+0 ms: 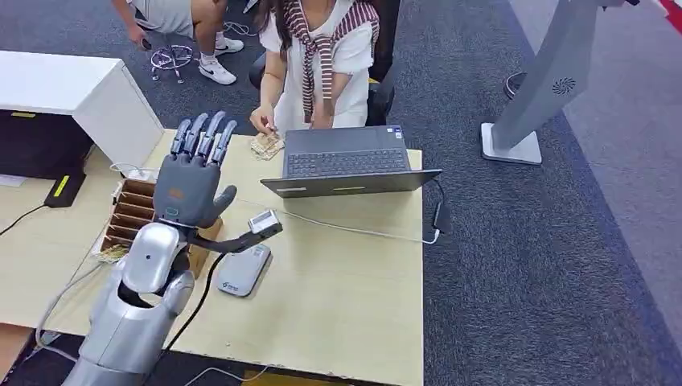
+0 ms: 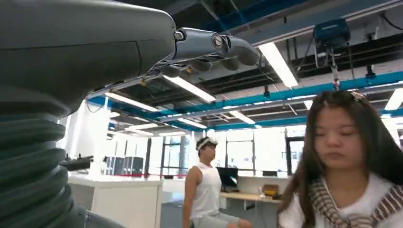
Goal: Pass the card to the sensor for recognition and then transmit it.
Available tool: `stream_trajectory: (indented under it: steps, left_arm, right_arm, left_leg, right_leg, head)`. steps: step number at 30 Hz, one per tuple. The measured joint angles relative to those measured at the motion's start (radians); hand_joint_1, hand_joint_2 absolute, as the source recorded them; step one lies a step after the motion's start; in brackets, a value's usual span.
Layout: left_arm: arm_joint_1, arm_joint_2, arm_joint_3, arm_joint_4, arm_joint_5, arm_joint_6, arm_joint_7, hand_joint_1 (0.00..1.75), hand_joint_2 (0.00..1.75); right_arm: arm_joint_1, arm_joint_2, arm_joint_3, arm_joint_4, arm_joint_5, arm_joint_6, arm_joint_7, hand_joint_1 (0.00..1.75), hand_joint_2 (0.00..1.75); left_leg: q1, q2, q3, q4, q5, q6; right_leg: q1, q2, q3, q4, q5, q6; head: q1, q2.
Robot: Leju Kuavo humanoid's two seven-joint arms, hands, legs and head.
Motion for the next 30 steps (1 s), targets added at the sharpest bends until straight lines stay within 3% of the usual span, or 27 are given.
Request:
stream_trajectory:
  steps: [5,11,15,18,24,30]
  left_arm:
    - [0.184,0.064,-0.003,-0.126,0.017,0.011,-0.011,0.0,1.75]
    - [0.255,0.098,-0.003,-0.191,0.043,-0.012,-0.02,0.0,1.75]
    - [0.376,0.156,0.023,-0.22,0.099,-0.037,-0.016,0.0,1.75]
    - [0.431,0.184,0.101,-0.212,0.121,-0.064,-0.018,0.0,1.75]
    - [0.432,0.189,0.235,-0.115,0.126,-0.113,-0.031,0.0,1.75]
    - [0.399,0.181,0.278,0.006,0.118,-0.146,-0.019,0.0,1.75]
  right_arm:
    - [0.008,0.003,-0.035,0.0,-0.012,-0.009,-0.005,0.0,1.75]
    - [0.007,0.003,-0.056,0.0,-0.024,-0.014,-0.009,0.0,1.75]
    - [0.011,0.005,-0.079,0.0,-0.036,-0.017,-0.017,0.0,1.75]
    - [0.012,0.005,-0.089,0.0,-0.025,-0.016,-0.016,0.0,1.75]
    - [0.011,0.005,-0.102,0.0,0.0,-0.004,-0.015,0.0,1.75]
    - [0.009,0.005,-0.103,0.0,0.016,0.003,-0.018,0.0,1.75]
  left_leg:
    - [0.0,0.0,-0.001,0.0,0.0,0.0]
    - [0.0,0.0,-0.002,0.0,0.0,0.0]
    - [0.0,0.001,-0.001,-0.001,0.0,0.0]
    - [0.0,0.0,-0.002,-0.001,0.0,0.0]
    - [0.001,-0.001,-0.002,-0.001,0.002,-0.002]
    - [0.001,-0.001,-0.002,-0.001,0.002,-0.002]
  right_leg:
    - [0.001,0.0,-0.002,0.0,0.0,0.0]
    - [0.0,-0.001,0.0,0.0,0.0,0.0]
    - [0.0,0.001,-0.001,0.0,0.0,0.0]
    - [0.001,-0.001,-0.003,0.0,0.0,0.0]
    - [0.001,-0.001,-0.002,0.0,0.0,0.0]
    - [0.001,-0.001,-0.002,0.0,0.0,0.0]
  head:
    - [-0.001,0.0]
    - [0.0,0.0]
    - [-0.001,0.0]
    - [-0.001,0.0]
    - [-0.001,0.0]
    - [0.0,0.0]
